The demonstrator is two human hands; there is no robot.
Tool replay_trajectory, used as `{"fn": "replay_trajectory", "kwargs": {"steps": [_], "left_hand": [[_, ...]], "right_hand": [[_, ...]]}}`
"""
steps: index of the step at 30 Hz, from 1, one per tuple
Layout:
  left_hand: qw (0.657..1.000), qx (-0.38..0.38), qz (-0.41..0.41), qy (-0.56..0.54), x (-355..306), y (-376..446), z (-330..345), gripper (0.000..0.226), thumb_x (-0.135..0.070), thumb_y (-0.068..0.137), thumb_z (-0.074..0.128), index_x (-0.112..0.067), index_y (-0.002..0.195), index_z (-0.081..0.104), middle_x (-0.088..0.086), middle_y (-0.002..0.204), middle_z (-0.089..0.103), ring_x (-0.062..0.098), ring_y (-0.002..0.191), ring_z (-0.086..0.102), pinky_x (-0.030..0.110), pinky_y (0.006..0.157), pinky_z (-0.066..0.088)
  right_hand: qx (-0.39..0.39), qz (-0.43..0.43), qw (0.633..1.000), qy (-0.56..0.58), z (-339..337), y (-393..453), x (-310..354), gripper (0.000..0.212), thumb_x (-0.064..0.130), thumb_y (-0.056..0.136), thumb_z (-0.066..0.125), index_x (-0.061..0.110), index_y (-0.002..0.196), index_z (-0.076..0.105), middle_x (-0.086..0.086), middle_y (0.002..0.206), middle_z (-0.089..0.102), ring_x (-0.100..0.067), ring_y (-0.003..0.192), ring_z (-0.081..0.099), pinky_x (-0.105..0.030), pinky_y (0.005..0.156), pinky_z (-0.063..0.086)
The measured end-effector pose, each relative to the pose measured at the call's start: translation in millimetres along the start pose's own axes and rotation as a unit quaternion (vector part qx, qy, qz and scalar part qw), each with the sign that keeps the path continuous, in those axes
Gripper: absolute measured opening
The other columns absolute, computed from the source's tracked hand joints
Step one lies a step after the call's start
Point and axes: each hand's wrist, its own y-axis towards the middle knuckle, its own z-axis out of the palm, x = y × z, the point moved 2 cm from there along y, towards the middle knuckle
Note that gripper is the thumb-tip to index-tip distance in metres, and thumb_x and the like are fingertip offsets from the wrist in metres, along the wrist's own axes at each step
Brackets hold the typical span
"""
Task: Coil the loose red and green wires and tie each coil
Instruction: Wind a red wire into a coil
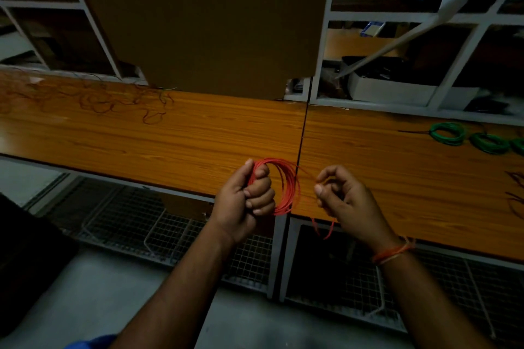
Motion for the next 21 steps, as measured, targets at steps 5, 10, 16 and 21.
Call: {"fn": "replay_trajectory", "kwargs": {"steps": [5, 10, 16, 21], "left_hand": [[0.997, -0.038, 0.045, -0.05, -5, 7, -1, 0.031, -0.036, 0.105, 0.036, -0.016, 0.085, 0.049, -0.011, 0.049, 0.032, 0.003, 0.037, 0.028, 0.019, 0.04, 0.023], [0.991, -0.097, 0.084, 0.038, -7, 11, -9, 0.031, -0.033, 0.108, 0.037, -0.016, 0.088, 0.051, -0.009, 0.055, 0.034, 0.004, 0.042, 0.031, 0.02, 0.043, 0.028], [0.982, -0.122, 0.09, 0.114, -13, 8, -14, 0.03, -0.032, 0.109, 0.036, -0.015, 0.09, 0.05, -0.007, 0.058, 0.033, 0.006, 0.045, 0.032, 0.021, 0.044, 0.032], [0.971, -0.129, 0.084, 0.184, -11, 5, -12, 0.031, -0.035, 0.11, 0.035, -0.016, 0.09, 0.05, -0.005, 0.062, 0.038, 0.008, 0.05, 0.035, 0.023, 0.047, 0.033]], "right_hand": [[0.11, -0.009, 0.987, -0.113, 22, -18, -7, 0.012, 0.015, 0.098, 0.063, 0.025, 0.099, 0.07, 0.01, 0.091, 0.071, -0.004, 0.088, 0.066, -0.027, 0.078, 0.053], [0.202, -0.042, 0.969, -0.136, 34, -32, 5, 0.013, 0.016, 0.094, 0.065, 0.026, 0.098, 0.072, 0.012, 0.091, 0.071, -0.004, 0.085, 0.066, -0.027, 0.072, 0.054], [0.079, -0.128, 0.978, -0.142, 38, -40, 17, 0.022, 0.037, 0.096, 0.065, 0.022, 0.083, 0.074, 0.014, 0.081, 0.067, -0.004, 0.081, 0.065, -0.015, 0.068, 0.044], [0.003, -0.16, 0.969, -0.188, 45, -42, 23, 0.015, 0.032, 0.095, 0.065, 0.025, 0.089, 0.076, 0.014, 0.081, 0.064, 0.001, 0.078, 0.061, -0.015, 0.064, 0.044]]}}
